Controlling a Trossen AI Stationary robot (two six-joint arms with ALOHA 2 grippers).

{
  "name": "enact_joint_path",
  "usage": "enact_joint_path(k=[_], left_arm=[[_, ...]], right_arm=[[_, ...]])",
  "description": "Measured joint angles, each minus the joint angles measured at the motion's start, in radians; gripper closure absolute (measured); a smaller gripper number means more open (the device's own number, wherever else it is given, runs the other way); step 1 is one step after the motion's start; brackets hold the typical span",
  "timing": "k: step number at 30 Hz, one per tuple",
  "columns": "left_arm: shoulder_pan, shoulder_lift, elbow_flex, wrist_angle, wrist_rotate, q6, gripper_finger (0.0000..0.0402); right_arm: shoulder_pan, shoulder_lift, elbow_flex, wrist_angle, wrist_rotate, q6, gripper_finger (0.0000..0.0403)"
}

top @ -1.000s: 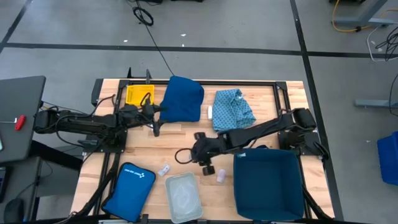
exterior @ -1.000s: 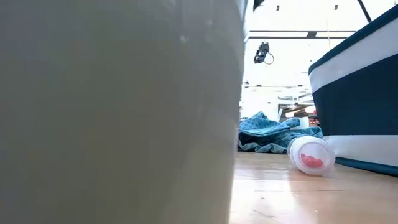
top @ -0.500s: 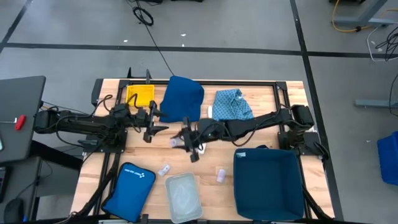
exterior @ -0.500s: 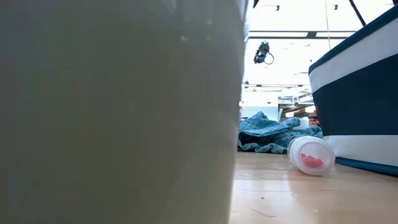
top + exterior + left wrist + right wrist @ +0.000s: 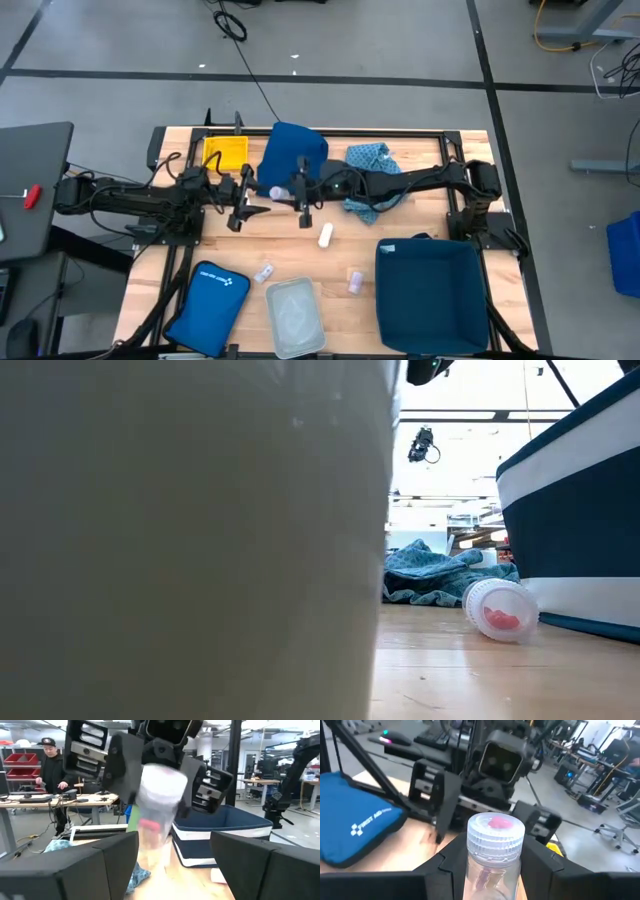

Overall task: Pick & place medical supplies in basket/bin
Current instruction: Put the top right white pill bottle into the yellow bin

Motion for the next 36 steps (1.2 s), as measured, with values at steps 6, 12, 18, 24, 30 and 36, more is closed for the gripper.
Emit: enact_joint_path(k=[6, 12, 18, 24, 30, 36], left_arm=[[-0.001, 0.028, 0.0, 0.012, -0.096, -0.015, 0.0126], [-0.011, 0.119, 0.0, 0.144, -0.103, -0.023, 0.01], [-0.044, 0.237, 0.024, 0.267, -0.096, -0.014, 0.0098], [-0.066, 0.361, 0.113, 0.281, -0.131, 0.024, 0.0098], [-0.064, 0.438, 0.144, 0.299, -0.139, 0.045, 0.011], [-0.065, 0.444, 0.145, 0.306, -0.148, 0.06, 0.0164]], right_arm=[[-0.01, 0.0, 0.0, 0.039, -0.036, 0.002, 0.0262], [-0.013, 0.0, 0.0, 0.038, -0.043, 0.002, 0.0262], [-0.017, 0.0, 0.0, 0.038, -0.044, 0.0, 0.0262], [-0.018, 0.0, 0.0, 0.04, -0.046, 0.0, 0.0262], [-0.017, 0.0, 0.0, 0.038, -0.051, 0.001, 0.0262], [-0.017, 0.0, 0.0, 0.037, -0.057, 0.002, 0.0262]])
